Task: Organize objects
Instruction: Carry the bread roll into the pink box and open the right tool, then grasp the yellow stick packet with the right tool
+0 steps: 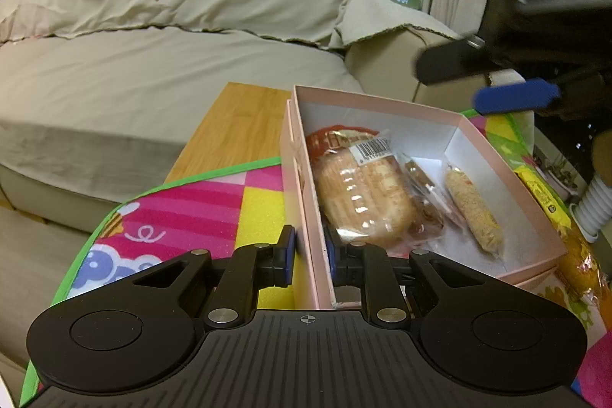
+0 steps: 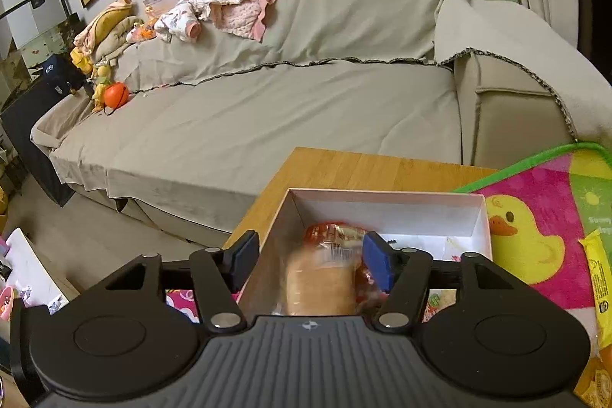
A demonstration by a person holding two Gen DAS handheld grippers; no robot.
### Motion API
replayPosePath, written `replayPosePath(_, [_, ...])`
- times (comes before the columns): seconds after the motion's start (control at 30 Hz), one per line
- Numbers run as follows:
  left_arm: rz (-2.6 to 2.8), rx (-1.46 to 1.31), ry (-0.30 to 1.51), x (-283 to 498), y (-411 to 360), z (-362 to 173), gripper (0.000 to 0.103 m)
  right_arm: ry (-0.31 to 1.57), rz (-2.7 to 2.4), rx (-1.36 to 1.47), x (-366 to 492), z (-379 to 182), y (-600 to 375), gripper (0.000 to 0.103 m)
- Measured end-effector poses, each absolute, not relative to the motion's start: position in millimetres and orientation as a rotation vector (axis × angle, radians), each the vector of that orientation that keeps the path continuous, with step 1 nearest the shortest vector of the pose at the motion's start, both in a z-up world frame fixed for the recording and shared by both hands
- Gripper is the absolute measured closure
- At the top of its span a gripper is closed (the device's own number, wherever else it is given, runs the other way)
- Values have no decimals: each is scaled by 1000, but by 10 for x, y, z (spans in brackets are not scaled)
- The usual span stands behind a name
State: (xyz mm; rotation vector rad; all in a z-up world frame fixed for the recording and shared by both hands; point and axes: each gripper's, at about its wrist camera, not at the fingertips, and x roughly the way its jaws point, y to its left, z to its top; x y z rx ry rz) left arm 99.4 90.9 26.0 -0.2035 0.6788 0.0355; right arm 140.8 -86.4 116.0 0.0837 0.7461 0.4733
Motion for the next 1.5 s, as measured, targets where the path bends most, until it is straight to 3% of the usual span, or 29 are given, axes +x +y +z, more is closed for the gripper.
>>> replayPosePath(0.33, [37,-206,678,1005,904,257,85,692,355,19,897,1116,-1609,34])
replayPosePath(0.43, [39,-206,678,1011,899,254,85,689,284,-22,683,1022,-1891,28])
replayPosePath(0.63, [44,-198,682,1019,904,252,85,735,164,-64,415,748,-2430,27])
replayPosePath(0.93, [53,-181,687,976,882,257,86,769,47,-2,1211,535,-2901,27])
replayPosePath(1.03, [57,-177,690,973,877,259,86,782,-13,-6,1605,421,-2946,34])
replayPosePath(1.13, [58,-174,691,972,868,260,86,838,-30,15,1938,286,-2953,48])
replayPosePath(1.2, [57,-174,691,972,868,261,86,884,-12,15,2045,196,-2916,67])
replayPosePath(1.27, [57,-175,690,973,866,260,86,909,-16,-13,2047,136,-2852,77])
replayPosePath(1.5, [56,-178,687,964,862,259,86,839,-10,-78,1693,336,-2818,81])
